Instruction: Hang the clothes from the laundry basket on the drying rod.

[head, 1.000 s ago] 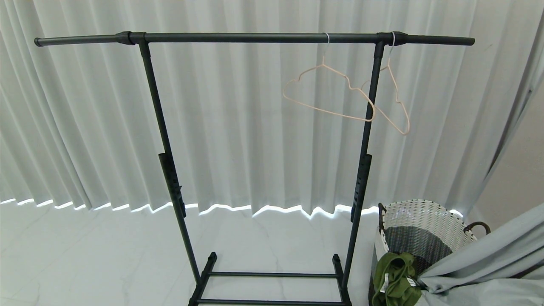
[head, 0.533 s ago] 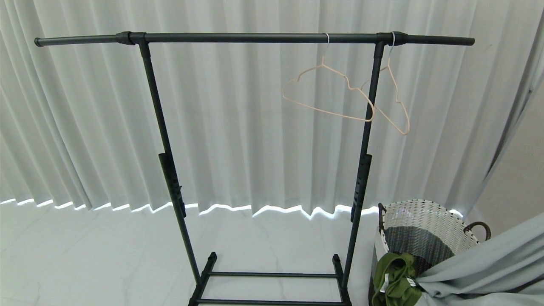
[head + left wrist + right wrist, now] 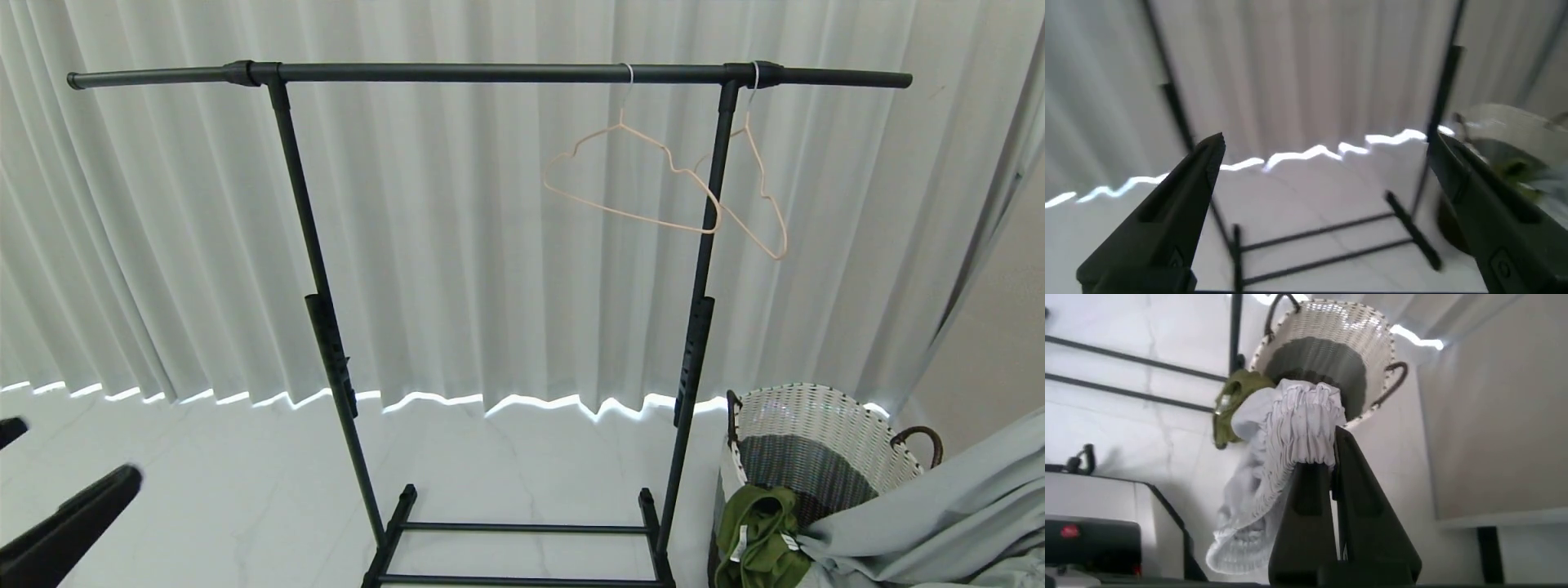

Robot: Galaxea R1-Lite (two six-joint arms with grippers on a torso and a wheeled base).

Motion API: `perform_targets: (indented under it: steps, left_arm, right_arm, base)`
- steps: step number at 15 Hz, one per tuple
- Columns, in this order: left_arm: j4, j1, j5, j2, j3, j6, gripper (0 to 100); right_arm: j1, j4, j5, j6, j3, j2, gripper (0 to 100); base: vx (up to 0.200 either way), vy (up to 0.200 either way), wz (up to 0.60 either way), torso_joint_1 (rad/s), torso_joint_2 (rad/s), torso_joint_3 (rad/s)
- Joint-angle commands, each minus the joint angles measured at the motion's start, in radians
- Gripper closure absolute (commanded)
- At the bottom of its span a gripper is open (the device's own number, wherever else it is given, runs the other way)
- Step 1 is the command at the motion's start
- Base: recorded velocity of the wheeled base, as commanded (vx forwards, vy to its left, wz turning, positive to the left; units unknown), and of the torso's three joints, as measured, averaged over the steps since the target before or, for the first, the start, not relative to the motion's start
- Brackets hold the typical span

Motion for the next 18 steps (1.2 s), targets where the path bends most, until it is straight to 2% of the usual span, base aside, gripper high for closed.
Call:
perform_targets:
  steps: [1,3,5,7,10,13,15,16,18]
  left_arm:
    - [-0.135,-0.35,0.037,0.631,-0.272,-0.146,0]
    - [-0.204,-0.463,0.111,0.863,-0.336,-0.24,0]
    - [-0.204,-0.555,0.117,1.01,-0.374,-0.301,0]
    - [-0.205,-0.704,0.123,1.171,-0.431,-0.384,0]
    - [-0.205,-0.851,0.158,1.351,-0.592,-0.537,0]
    - [-0.205,-0.966,0.169,1.473,-0.687,-0.562,0]
    - [-0.205,-1.015,0.17,1.544,-0.824,-0.623,0]
    - [-0.204,-1.02,0.173,1.585,-0.905,-0.655,0]
    - [-0.202,-1.011,0.193,1.642,-0.979,-0.662,0]
  right_arm:
    - [0.002,-0.047,0.021,0.026,0.05,0.005,100]
    - [0.014,-0.11,0.059,0.066,0.099,0.011,100]
    - [0.049,-0.18,0.091,0.136,0.131,0.013,100]
    - [0.112,-0.225,0.094,0.276,0.141,0.01,100]
    - [0.215,-0.321,0.091,0.463,0.164,0.022,100]
    - [0.236,-0.401,0.091,0.483,0.231,0.018,100]
    - [0.258,-0.4,0.091,0.487,0.239,0.004,100]
    - [0.259,-0.401,0.091,0.487,0.251,0.004,100]
    - [0.259,-0.403,0.091,0.487,0.262,0.002,100]
  base:
    - [0.0,0.0,0.0,0.0,0.0,0.0]
    - [0.0,0.0,0.0,0.0,0.0,0.0]
    - [0.0,0.0,0.0,0.0,0.0,0.0]
    - [0.0,0.0,0.0,0.0,0.0,0.0]
    - [0.0,0.0,0.0,0.0,0.0,0.0]
    - [0.0,0.0,0.0,0.0,0.0,0.0]
    - [0.0,0.0,0.0,0.0,0.0,0.0]
    - [0.0,0.0,0.0,0.0,0.0,0.0]
    - [0.0,0.0,0.0,0.0,0.0,0.0]
